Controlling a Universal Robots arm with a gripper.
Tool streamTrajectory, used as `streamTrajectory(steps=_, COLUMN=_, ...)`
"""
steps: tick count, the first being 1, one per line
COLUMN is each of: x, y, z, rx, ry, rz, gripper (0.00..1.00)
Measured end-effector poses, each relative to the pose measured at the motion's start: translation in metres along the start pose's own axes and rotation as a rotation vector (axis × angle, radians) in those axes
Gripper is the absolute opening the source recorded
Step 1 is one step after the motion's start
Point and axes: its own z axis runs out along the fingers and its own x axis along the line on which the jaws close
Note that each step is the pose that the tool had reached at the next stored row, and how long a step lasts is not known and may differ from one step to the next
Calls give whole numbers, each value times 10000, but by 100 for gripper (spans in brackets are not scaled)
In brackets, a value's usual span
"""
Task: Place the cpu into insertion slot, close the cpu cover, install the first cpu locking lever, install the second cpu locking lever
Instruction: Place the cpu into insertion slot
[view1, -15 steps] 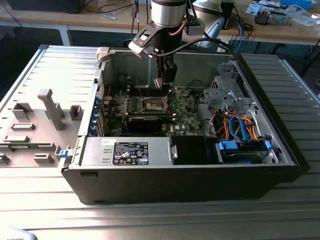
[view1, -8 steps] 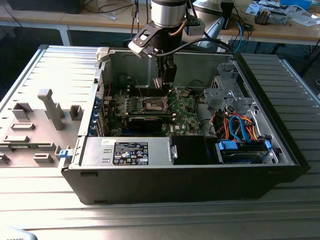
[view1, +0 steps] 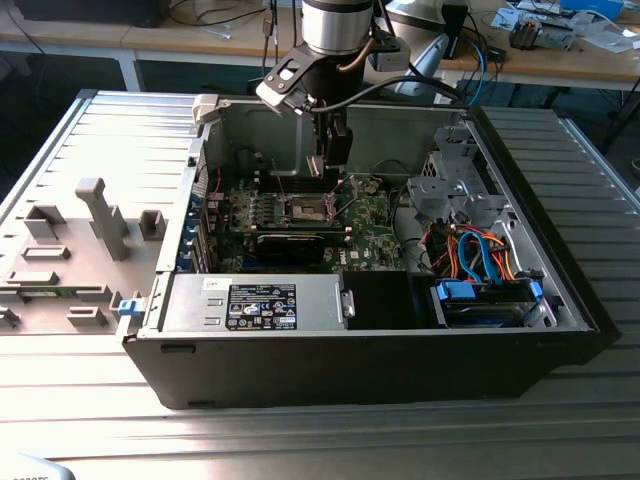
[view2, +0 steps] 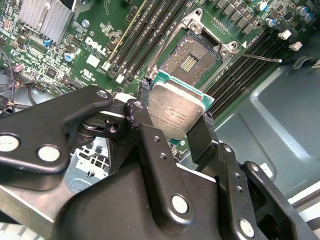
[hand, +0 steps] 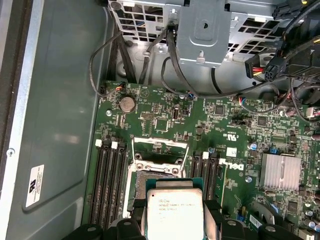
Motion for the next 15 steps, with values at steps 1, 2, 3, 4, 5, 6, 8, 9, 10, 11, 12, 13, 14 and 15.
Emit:
streamTrajectory(steps=1, x=0, y=0, z=0, rx=0, ry=-1, rz=10, gripper=55)
streamTrajectory(steps=2, x=0, y=0, z=0, rx=0, ry=-1, rz=25, gripper=55)
streamTrajectory(steps=3, x=0, y=0, z=0, rx=0, ry=-1, rz=36, gripper=55)
streamTrajectory(steps=4, x=0, y=0, z=0, rx=1, ry=-2, rz=51, gripper=55)
streamTrajectory(steps=5, x=0, y=0, z=0, rx=0, ry=-2, rz=63, gripper=55)
streamTrajectory(steps=6, x=0, y=0, z=0, rx=1, ry=-3, rz=83, gripper=55)
streamTrajectory(steps=8, x=0, y=0, z=0, rx=1, ry=-4, rz=109, gripper=55)
streamTrajectory(steps=9, x=0, y=0, z=0, rx=1, ry=-4, rz=132, gripper=55)
streamTrajectory(steps=10, x=0, y=0, z=0, rx=2, ry=-5, rz=147, gripper=55)
streamTrajectory(steps=11, x=0, y=0, z=1, rx=2, ry=-6, rz=169, gripper=55)
streamTrajectory(steps=12, x=0, y=0, z=1, rx=2, ry=-6, rz=186, gripper=55)
streamTrajectory(steps=13, x=0, y=0, z=1, rx=3, ry=-7, rz=199, gripper=55)
streamTrajectory(steps=14, x=0, y=0, z=1, rx=2, ry=-8, rz=231, gripper=55)
streamTrajectory(steps=15, x=0, y=0, z=1, rx=3, ry=-8, rz=249, gripper=55)
